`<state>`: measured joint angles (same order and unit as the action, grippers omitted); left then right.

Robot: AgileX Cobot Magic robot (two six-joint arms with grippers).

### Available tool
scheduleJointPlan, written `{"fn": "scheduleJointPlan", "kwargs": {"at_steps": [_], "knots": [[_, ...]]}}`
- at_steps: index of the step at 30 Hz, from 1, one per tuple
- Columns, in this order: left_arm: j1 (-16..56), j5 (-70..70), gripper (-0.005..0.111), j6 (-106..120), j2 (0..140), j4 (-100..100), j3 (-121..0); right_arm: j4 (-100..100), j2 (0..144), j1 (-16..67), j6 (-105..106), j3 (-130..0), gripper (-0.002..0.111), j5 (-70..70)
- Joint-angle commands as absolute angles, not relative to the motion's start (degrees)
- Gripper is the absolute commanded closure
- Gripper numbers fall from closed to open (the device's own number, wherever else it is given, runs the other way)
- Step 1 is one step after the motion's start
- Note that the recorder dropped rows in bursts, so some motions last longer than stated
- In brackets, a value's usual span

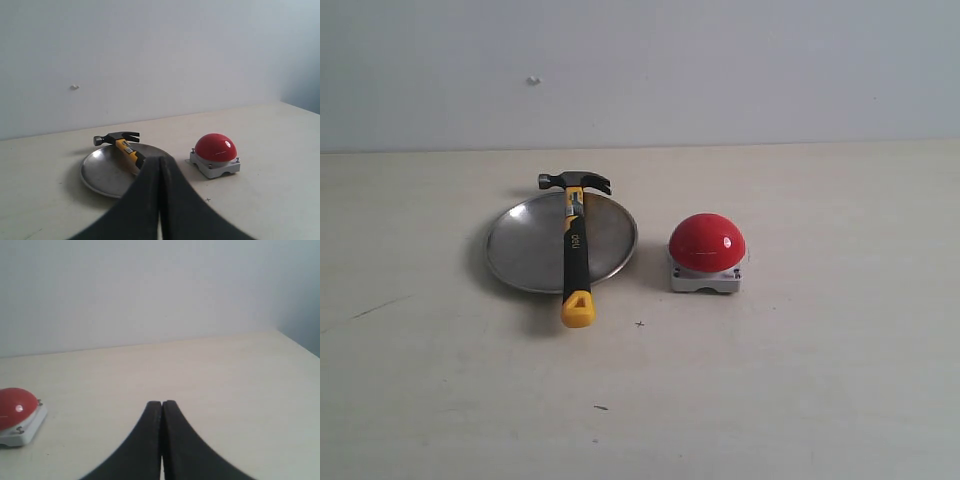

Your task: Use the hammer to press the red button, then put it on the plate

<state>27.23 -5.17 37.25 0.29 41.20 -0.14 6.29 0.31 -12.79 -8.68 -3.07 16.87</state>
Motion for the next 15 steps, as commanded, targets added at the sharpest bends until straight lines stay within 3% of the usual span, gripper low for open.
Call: {"fn": "scheduleJointPlan", "kwargs": {"at_steps": [1, 15], "knots": [[27.2, -5.43, 0.107, 37.28, 0.0, 41.67, 0.0, 5.94, 0.0, -15.29, -8.01, -0.19, 0.108, 17.03], [27.2, -5.55, 0.107, 37.28, 0.0, 41.67, 0.0, 6.19, 0.0, -15.29, -8.01, 0.0, 0.108, 18.1]]}}
